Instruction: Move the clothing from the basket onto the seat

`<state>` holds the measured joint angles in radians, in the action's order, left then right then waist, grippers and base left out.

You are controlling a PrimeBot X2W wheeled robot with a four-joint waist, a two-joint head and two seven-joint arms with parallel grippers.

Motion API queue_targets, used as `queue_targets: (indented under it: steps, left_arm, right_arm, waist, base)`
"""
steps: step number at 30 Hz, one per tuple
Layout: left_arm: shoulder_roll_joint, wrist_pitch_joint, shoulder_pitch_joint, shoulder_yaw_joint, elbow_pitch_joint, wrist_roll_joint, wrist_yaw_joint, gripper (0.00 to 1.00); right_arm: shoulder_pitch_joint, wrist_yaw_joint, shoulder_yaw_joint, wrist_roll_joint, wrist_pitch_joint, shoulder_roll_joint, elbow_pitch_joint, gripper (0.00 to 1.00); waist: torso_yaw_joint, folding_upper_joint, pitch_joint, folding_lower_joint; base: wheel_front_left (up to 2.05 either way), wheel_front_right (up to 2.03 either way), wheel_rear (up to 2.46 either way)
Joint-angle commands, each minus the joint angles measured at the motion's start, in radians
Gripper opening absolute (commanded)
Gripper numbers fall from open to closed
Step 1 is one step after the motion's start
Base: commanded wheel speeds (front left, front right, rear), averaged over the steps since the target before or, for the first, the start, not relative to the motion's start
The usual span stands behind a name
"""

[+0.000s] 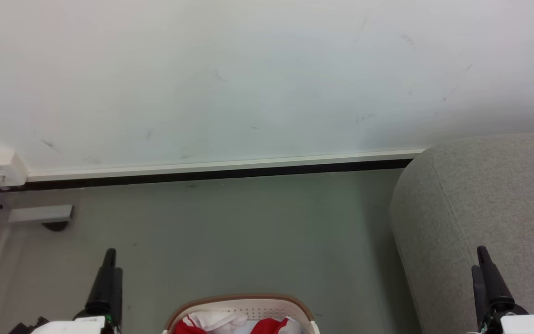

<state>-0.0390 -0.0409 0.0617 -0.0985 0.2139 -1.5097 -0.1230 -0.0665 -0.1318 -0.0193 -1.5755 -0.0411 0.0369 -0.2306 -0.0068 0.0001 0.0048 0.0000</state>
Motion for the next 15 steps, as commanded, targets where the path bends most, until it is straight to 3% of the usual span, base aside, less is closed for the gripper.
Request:
queue_targets:
  steps: [1, 15]
  left_arm:
    - [-0.006, 0.012, 0.010, -0.002, -0.030, 0.053, -0.004, 1.00]
    - [-0.008, 0.070, -0.007, 0.007, -0.095, 0.375, 0.013, 1.00]
  right_arm:
    - [-0.029, 0.000, 0.014, 0.023, 0.012, 0.010, 0.025, 1.00]
    - [-0.037, 0.001, 0.080, 0.310, 0.069, 0.012, 0.082, 1.00]
  waist:
    - [-0.001, -0.0001, 0.000, 0.0000]
    - [-0.006, -0.0001, 0.002, 0.0000]
  base:
    - [0.00, 0.00, 0.00]
    - [0.00, 0.00, 0.00]
